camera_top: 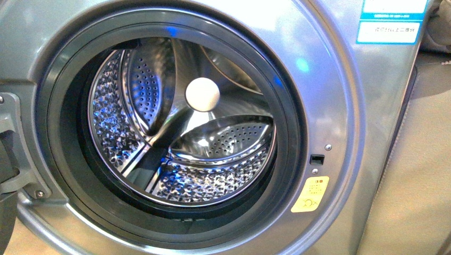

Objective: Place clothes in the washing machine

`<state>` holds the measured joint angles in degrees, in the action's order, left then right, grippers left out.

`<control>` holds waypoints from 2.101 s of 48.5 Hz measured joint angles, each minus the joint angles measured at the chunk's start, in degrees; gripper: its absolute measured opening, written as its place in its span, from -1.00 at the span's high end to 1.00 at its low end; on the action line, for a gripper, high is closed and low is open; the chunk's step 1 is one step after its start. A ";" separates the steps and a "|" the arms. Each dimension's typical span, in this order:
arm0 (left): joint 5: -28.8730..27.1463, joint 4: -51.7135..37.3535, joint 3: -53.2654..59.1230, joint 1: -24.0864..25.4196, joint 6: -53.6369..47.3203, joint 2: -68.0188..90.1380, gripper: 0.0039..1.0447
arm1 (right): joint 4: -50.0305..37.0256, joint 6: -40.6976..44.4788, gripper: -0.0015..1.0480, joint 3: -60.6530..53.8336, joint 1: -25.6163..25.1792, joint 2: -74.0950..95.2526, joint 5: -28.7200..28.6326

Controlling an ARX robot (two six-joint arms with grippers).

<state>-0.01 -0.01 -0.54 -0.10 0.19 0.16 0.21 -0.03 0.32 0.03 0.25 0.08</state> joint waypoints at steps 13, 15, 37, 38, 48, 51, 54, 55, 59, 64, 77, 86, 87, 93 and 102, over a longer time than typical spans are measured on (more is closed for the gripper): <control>0.00 0.00 0.00 0.00 0.00 0.00 -0.88 | 0.00 0.00 -0.85 0.00 0.00 0.00 0.00; 0.00 0.00 0.00 0.00 0.00 0.00 -0.88 | 0.00 0.00 -0.85 0.00 0.00 0.00 0.00; -0.02 0.00 0.00 0.00 0.00 0.00 -0.88 | -3.32 0.11 -0.85 -0.17 -2.27 0.44 -7.39; 0.00 0.00 0.00 0.00 0.00 0.00 -0.88 | -7.04 0.07 -0.85 -0.20 -5.03 1.05 -14.21; -0.02 0.00 0.00 0.00 0.00 0.00 -0.88 | -22.88 -0.90 -0.85 -0.15 -23.08 10.23 -42.25; -0.02 0.00 0.00 0.00 0.00 0.00 -0.88 | -27.45 -1.99 -0.85 -0.11 -26.97 14.38 -45.46; -0.02 0.00 0.00 0.00 0.00 0.00 -0.88 | -32.87 -4.02 -0.85 -0.07 -30.97 19.23 -49.35; 0.00 0.00 0.00 0.00 0.00 0.00 -0.88 | -34.38 -4.61 -0.85 -0.04 -31.93 20.48 -50.25; -0.02 0.00 0.00 0.00 0.00 0.00 -0.88 | -38.73 -6.67 -0.85 0.42 -35.04 24.79 -53.27; -0.02 0.00 0.00 0.00 0.00 0.00 -0.88 | -44.57 -9.77 -0.85 2.71 -39.39 30.69 -57.37; -0.02 0.00 0.00 0.00 0.00 0.00 -0.88 | -55.19 -19.47 -0.85 15.26 -52.98 50.77 -63.52; -0.02 0.00 0.00 0.00 0.00 0.00 -0.88 | -26.03 -7.26 -0.85 33.20 -58.23 64.70 -62.80; -0.02 0.00 0.00 0.00 0.00 0.00 -0.88 | -21.64 -4.31 -0.85 35.69 -58.66 67.19 -61.83; -0.02 0.00 0.00 0.00 0.00 0.00 -0.88 | -3.76 10.25 -0.85 45.55 -59.74 76.98 -55.69; -0.02 0.00 0.00 0.00 0.00 0.00 -0.88 | 6.34 28.61 -0.85 50.21 -60.57 89.92 -45.99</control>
<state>-0.03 -0.01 -0.54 -0.10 0.19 0.16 6.55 28.58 50.52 -60.53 90.17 -45.91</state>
